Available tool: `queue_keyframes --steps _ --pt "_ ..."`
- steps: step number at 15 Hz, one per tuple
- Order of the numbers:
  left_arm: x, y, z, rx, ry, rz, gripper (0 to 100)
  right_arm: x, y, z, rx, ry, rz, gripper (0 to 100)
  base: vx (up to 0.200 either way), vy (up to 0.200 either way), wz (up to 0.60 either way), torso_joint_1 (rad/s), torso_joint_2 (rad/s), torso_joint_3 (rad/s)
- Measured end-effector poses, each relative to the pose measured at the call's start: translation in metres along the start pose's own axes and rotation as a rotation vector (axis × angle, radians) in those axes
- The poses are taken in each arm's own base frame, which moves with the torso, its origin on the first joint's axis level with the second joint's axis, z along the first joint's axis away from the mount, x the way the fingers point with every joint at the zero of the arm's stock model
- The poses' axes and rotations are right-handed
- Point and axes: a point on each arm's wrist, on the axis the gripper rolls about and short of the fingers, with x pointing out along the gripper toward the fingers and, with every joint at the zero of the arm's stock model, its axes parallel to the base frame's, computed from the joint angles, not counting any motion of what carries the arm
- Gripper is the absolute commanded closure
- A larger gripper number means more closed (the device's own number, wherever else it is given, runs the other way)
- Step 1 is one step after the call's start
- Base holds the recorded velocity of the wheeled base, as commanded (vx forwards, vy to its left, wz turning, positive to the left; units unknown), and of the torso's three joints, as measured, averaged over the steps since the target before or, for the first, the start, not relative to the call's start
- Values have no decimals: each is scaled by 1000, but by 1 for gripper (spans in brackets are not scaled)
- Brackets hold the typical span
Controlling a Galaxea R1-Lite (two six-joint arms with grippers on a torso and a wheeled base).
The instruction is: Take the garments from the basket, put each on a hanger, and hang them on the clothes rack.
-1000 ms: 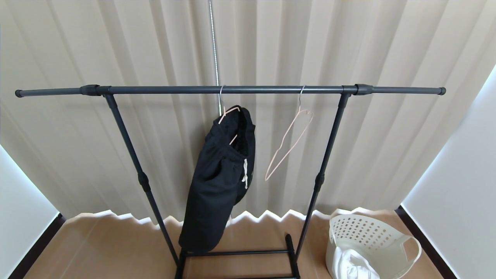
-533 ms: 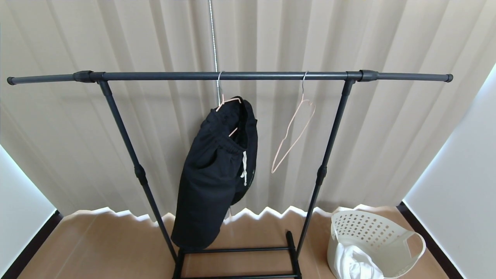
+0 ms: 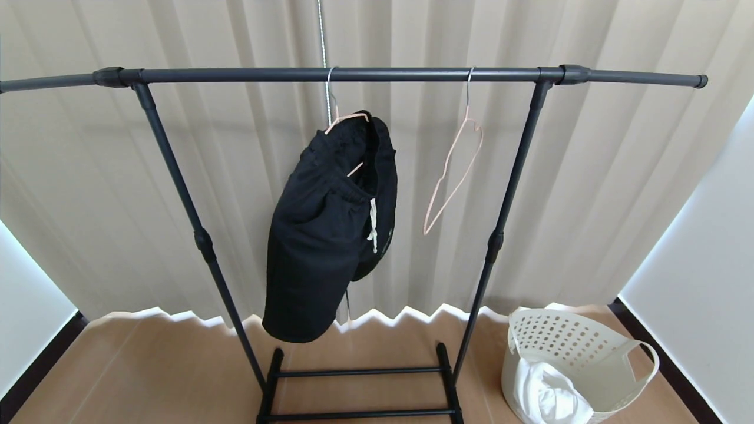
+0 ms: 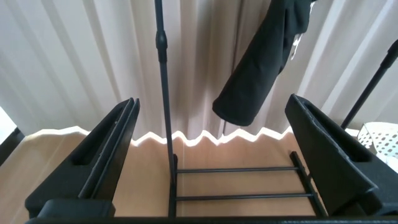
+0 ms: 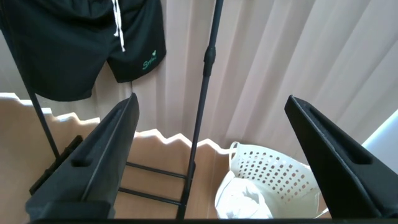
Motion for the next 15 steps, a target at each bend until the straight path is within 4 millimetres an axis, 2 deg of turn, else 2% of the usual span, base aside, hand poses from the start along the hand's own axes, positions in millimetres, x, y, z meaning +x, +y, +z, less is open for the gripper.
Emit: queue_keyframes --steps 9,15 --pt "0 0 0 0 0 0 0 0 0 0 0 0 0 0 0 0 0 -173 511 338" --pt "0 0 0 0 -1 0 0 0 0 0 0 0 0 0 0 0 0 -109 469 359"
